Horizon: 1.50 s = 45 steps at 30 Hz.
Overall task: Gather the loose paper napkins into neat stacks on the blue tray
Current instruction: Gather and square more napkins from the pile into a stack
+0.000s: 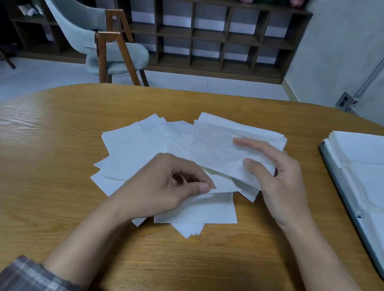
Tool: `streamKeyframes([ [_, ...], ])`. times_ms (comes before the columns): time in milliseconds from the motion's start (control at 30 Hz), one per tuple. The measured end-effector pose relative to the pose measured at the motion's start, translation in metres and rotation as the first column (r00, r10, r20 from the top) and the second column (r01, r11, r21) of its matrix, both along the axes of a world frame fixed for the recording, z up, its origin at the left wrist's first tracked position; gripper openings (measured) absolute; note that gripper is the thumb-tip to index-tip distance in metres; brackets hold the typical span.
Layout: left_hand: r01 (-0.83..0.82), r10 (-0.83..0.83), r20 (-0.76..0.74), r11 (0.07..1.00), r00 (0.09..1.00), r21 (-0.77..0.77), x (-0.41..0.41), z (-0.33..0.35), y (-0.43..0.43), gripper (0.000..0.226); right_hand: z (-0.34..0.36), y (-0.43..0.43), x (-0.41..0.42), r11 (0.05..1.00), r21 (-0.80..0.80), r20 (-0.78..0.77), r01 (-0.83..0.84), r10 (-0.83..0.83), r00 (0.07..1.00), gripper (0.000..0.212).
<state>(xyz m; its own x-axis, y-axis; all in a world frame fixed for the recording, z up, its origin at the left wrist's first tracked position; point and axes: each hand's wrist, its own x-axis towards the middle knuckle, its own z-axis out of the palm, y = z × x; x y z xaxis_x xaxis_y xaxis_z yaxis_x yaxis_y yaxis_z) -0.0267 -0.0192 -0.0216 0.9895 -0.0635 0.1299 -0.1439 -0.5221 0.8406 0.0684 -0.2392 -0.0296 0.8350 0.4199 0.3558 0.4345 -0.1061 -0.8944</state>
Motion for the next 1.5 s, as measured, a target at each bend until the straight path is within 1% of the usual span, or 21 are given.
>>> streamKeyframes([
  [67,0.000,0.001,0.032,0.999,0.999,-0.042,0.000,0.003,0.000,0.013,0.001,-0.002,-0.001,0.998,-0.025,0.016,-0.051,0.052,0.999,0.032],
  [167,-0.019,0.035,0.082,0.982,0.996,-0.186,-0.001,0.007,0.000,0.014,0.005,-0.002,-0.007,0.985,-0.068,-0.005,-0.156,0.156,0.988,0.039],
  [233,-0.035,0.068,0.127,0.968,0.990,-0.249,-0.002,0.010,-0.002,0.015,0.005,0.001,-0.011,0.980,-0.035,-0.079,-0.196,0.193,0.978,0.029],
  [300,-0.044,0.088,0.148,0.961,0.985,-0.275,-0.002,0.010,-0.005,0.014,0.001,0.005,-0.011,0.988,-0.011,-0.075,-0.151,0.150,0.986,0.017],
  [367,-0.075,0.119,0.134,0.953,0.984,-0.295,-0.002,0.010,-0.006,0.016,-0.001,0.006,-0.008,0.996,-0.006,-0.071,-0.086,0.085,0.994,0.018],
  [467,-0.182,0.238,0.168,0.939,0.957,-0.294,0.000,0.009,-0.005,0.021,0.006,0.001,-0.007,0.993,0.072,-0.168,-0.089,0.100,0.981,0.015],
  [567,-0.256,0.328,0.173,0.904,0.929,-0.341,0.001,0.010,-0.002,0.023,0.011,0.003,-0.012,0.978,0.102,-0.231,-0.180,0.199,0.952,0.026],
  [667,-0.278,0.348,0.142,0.889,0.927,-0.363,0.001,0.010,-0.003,0.024,0.008,0.006,-0.014,0.965,0.102,-0.258,-0.241,0.260,0.931,0.035],
  [767,-0.282,0.344,0.137,0.897,0.929,-0.341,0.001,0.010,-0.004,0.023,0.008,0.008,-0.016,0.966,0.082,-0.273,-0.243,0.257,0.927,0.040],
  [867,-0.269,0.327,0.169,0.917,0.930,-0.294,0.002,0.009,-0.004,0.020,0.008,0.011,-0.018,0.971,0.028,-0.227,-0.237,0.237,0.945,0.042],
  [933,-0.264,0.321,0.183,0.924,0.929,-0.277,0.002,0.008,-0.004,0.018,0.007,0.012,-0.018,0.973,0.013,-0.210,-0.232,0.229,0.950,0.039],
  [1000,-0.272,0.325,0.186,0.925,0.927,-0.264,0.002,0.007,-0.003,0.016,0.007,0.013,-0.019,0.975,0.035,-0.210,-0.220,0.222,0.952,0.035],
  [1067,-0.301,0.353,0.206,0.922,0.913,-0.243,0.002,0.005,-0.003,0.015,0.007,0.015,-0.019,0.980,0.052,-0.200,-0.191,0.198,0.960,0.036],
  [1133,-0.354,0.393,0.283,0.918,0.875,-0.179,0.003,0.002,-0.004,0.015,0.007,0.015,-0.019,0.982,0.084,-0.188,-0.172,0.185,0.965,0.042],
  [1200,-0.401,0.414,0.355,0.909,0.838,-0.112,0.004,0.001,-0.004,0.020,0.010,0.013,-0.018,0.958,0.208,-0.233,-0.195,0.242,0.942,0.050],
  [1233,-0.401,0.420,0.324,0.907,0.848,-0.128,0.004,0.002,-0.003,0.024,0.012,0.012,-0.017,0.933,0.294,-0.268,-0.205,0.286,0.920,0.053],
  [1267,-0.380,0.417,0.244,0.907,0.876,-0.183,0.004,0.005,-0.003,0.028,0.014,0.011,-0.016,0.907,0.370,-0.300,-0.201,0.321,0.898,0.054],
  [1333,-0.304,0.347,0.089,0.899,0.934,-0.315,0.003,0.009,-0.002,0.034,0.016,0.009,-0.015,0.884,0.436,-0.338,-0.166,0.332,0.881,0.054],
  [1400,-0.259,0.294,0.037,0.890,0.955,-0.376,0.001,0.010,-0.004,0.029,0.013,0.010,-0.014,0.918,0.373,-0.320,-0.131,0.261,0.911,0.054],
  [1433,-0.259,0.297,0.045,0.889,0.954,-0.378,0.001,0.009,-0.005,0.028,0.011,0.011,-0.013,0.935,0.334,-0.315,-0.123,0.233,0.920,0.054],
  [1500,-0.290,0.337,0.074,0.887,0.938,-0.359,0.004,0.006,-0.005,0.027,0.010,0.009,-0.012,0.931,0.329,-0.350,-0.155,0.273,0.896,0.054],
])
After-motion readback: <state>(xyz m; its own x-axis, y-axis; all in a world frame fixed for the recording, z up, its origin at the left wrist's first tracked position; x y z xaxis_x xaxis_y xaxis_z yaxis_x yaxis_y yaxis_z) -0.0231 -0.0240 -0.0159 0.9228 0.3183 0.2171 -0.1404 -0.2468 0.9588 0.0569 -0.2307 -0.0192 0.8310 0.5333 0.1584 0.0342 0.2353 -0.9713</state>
